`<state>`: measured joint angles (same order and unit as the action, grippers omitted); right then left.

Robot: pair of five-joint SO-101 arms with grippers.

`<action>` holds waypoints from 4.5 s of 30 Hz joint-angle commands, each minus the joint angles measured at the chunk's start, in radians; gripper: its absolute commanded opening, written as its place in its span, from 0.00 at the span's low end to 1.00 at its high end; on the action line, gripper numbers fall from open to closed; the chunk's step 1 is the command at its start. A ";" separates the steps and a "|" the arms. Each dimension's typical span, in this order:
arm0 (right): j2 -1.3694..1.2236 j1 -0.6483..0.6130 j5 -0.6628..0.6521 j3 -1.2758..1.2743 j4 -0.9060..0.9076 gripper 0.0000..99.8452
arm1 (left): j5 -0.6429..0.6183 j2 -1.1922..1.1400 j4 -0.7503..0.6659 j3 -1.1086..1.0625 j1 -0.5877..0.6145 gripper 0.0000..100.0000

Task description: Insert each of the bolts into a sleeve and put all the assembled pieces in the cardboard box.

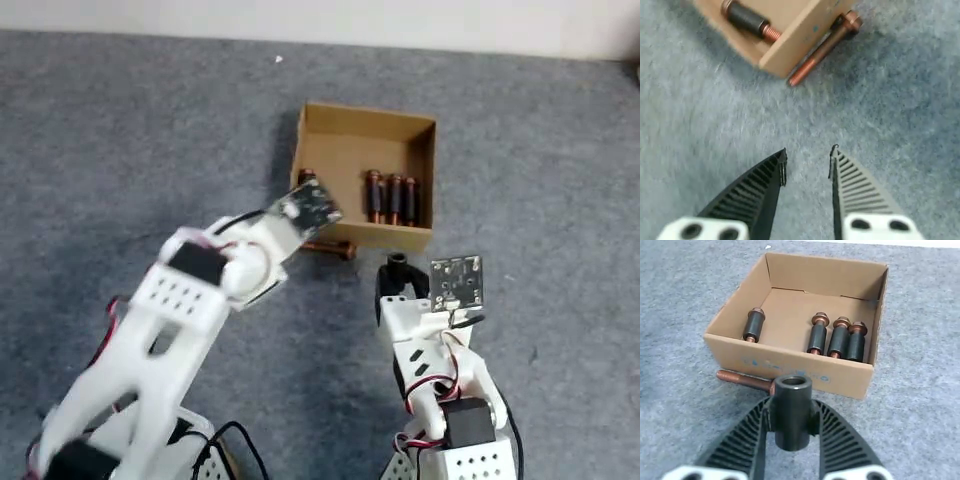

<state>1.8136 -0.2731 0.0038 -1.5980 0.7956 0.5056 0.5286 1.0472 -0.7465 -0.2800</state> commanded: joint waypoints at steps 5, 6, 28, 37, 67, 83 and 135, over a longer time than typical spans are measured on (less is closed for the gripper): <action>0.015 0.107 0.003 0.013 -0.035 0.00 | 0.112 -0.412 0.003 0.309 -0.124 0.17; 0.015 0.113 0.003 0.013 -0.035 0.00 | 0.120 -0.456 0.005 0.340 -0.133 0.17; 0.015 0.136 0.003 0.013 -0.035 0.00 | 0.146 -1.044 0.009 0.863 -0.156 0.17; 0.015 0.157 0.002 0.013 -0.035 0.00 | 0.147 -1.067 0.098 0.869 -0.206 0.10; 0.015 0.160 0.009 0.013 -0.035 0.00 | -0.195 -0.343 0.293 0.490 -0.228 0.01; 0.015 0.117 0.058 0.013 -0.030 0.00 | -0.586 0.016 0.292 0.357 -0.228 0.01; 0.025 -0.294 -0.083 0.015 -0.033 0.00 | -1.002 0.633 -0.692 -0.371 -0.259 0.01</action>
<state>1.8197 -0.5447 -0.0345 -1.5980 0.7956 -0.4841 1.1439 0.4687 -1.0810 -0.4994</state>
